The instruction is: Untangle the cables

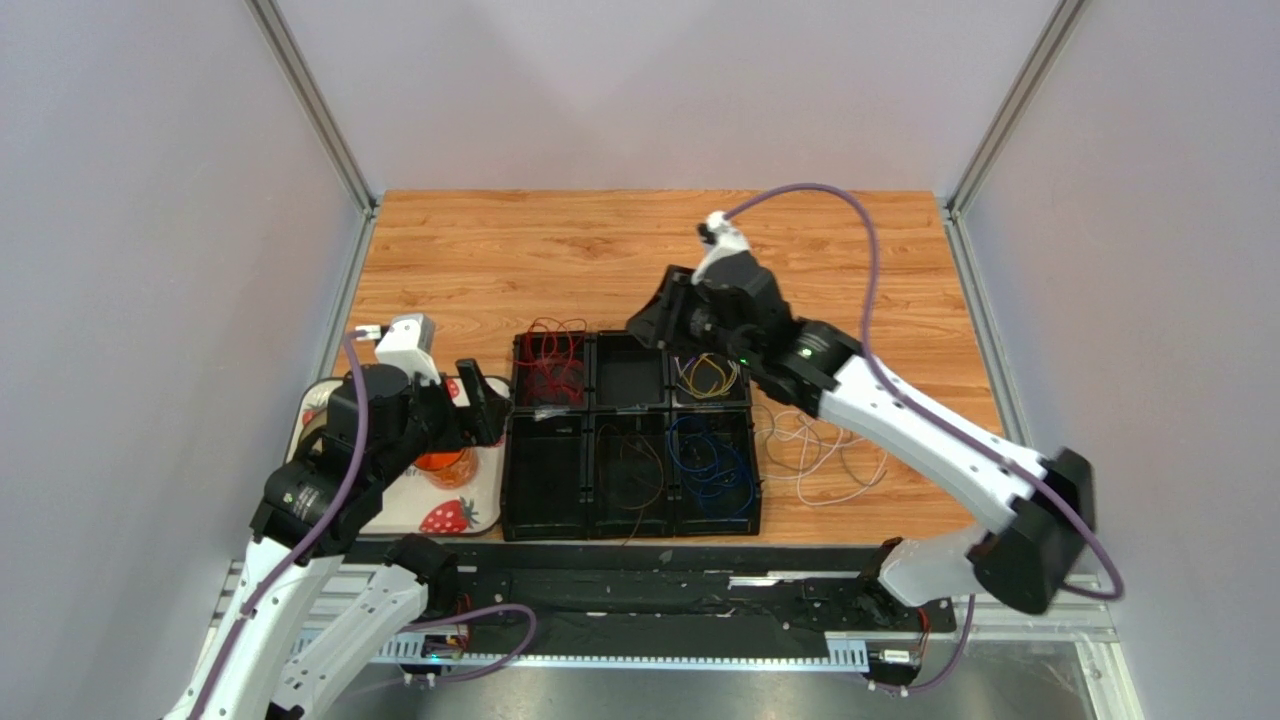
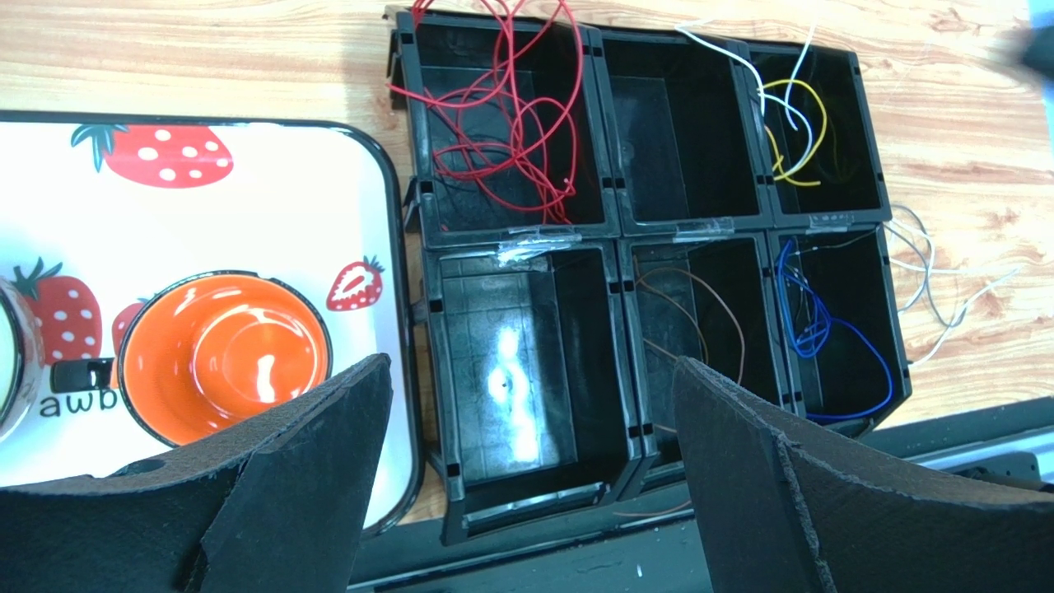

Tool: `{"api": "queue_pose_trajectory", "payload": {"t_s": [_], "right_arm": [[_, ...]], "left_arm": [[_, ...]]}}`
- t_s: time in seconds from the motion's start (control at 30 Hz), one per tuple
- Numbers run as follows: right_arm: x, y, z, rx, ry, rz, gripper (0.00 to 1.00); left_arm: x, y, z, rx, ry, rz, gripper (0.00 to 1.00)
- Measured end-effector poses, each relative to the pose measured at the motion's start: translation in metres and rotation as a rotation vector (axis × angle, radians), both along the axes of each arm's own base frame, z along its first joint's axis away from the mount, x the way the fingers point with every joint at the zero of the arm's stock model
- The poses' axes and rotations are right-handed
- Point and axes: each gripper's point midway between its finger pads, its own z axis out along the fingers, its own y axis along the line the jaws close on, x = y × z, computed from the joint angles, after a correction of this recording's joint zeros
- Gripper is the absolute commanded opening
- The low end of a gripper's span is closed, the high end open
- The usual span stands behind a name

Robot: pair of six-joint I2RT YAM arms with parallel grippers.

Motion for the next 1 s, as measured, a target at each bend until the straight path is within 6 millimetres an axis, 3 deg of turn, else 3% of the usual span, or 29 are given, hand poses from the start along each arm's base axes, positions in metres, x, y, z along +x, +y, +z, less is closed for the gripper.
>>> {"api": "queue_pose_trajectory", "payload": {"t_s": [0.13,0.23,0.37,0.43,0.57,0.7,0.8,1.0], "right_arm": [[-0.013,-0.045,0.036,0.011,-0.121,-0.091,0.40],[-0.018,-0.067,0.038,-0.016,-0.154,-0.138,0.39],[-0.030,-0.100,-0.001,-0.118,-0.120,-0.203,0.39],[-0.040,-0.125,-0.031,-0.194,-0.088,-0.252,0.40],[-0.056,-0.161,-0.052,-0.231,-0.074,-0.335,0.45],[-0.067,-0.183,-0.057,-0.189,-0.080,-0.400,0.48],[-0.072,-0.196,-0.065,-0.194,-0.066,-0.445,0.48],[-0.074,-0.218,-0.081,-0.272,-0.031,-0.544,0.49]], "left_arm": [[0.000,0.000,-0.002,0.004,0.008,0.000,0.91],[0.001,0.000,-0.003,0.006,0.013,0.000,0.91],[0.002,0.001,-0.005,0.015,0.022,0.009,0.91],[0.003,0.002,-0.007,0.021,0.029,0.018,0.84],[0.007,0.002,-0.014,0.041,0.066,0.026,0.84],[0.016,-0.004,-0.031,0.073,0.142,0.018,0.84],[0.021,-0.020,-0.040,0.091,0.179,-0.021,0.84],[0.024,-0.096,-0.058,0.131,0.234,-0.216,0.83]]}}
